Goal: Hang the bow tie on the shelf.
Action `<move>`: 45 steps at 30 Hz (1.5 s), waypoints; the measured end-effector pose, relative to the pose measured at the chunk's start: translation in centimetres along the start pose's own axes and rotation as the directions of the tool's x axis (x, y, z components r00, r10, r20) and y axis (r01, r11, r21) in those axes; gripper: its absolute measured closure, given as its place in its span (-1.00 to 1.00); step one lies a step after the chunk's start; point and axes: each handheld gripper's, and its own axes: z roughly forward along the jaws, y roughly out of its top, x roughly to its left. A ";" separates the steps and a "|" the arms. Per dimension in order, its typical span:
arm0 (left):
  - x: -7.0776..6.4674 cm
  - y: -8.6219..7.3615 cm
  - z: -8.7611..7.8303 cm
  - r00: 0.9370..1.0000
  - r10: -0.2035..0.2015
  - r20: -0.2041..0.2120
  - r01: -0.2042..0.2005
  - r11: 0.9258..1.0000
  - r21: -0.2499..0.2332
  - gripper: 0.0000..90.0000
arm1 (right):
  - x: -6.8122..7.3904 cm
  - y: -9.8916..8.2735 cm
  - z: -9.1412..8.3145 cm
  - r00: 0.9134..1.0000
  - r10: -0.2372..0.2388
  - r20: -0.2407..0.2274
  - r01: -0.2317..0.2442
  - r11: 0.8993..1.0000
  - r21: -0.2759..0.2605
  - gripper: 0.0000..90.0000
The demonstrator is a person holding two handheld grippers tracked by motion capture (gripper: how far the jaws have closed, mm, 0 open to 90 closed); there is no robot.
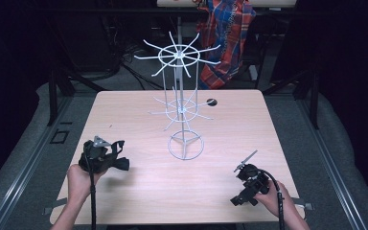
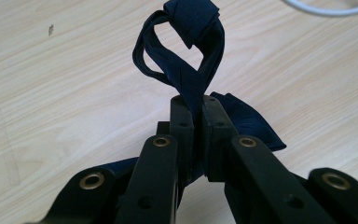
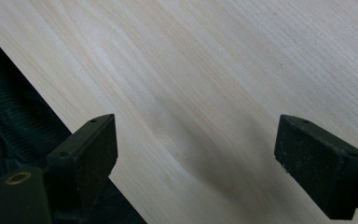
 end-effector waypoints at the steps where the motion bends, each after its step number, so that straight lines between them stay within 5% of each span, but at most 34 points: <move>1: 0.0 0.1 -0.1 1.000 -0.004 0.003 0.004 1.000 -0.013 0.89 | 0.0 0.0 0.0 1.000 -0.002 0.003 0.002 1.000 0.002 -0.72; 9: -0.2 0.8 -1.1 0.999 -0.024 0.038 0.029 0.992 -0.122 0.89 | 0.1 0.0 0.0 1.000 -0.001 0.003 0.000 1.000 0.011 -0.72; 19: -0.3 1.9 -1.5 0.996 -0.017 0.082 0.032 0.982 -0.184 0.89 | 0.1 -0.1 0.0 1.000 0.014 0.000 -0.014 1.000 -0.012 -0.72; 36: -1.3 4.9 -0.2 0.992 0.014 0.128 0.015 0.975 -0.223 0.89 | 0.0 -0.8 -0.5 1.000 0.008 0.003 -0.008 0.999 -0.037 -0.72; 45: -0.4 6.0 0.2 0.981 -0.016 0.194 0.068 0.961 -0.267 0.89 | -0.1 -0.7 -0.3 1.000 0.009 0.005 -0.009 1.000 -0.027 -0.72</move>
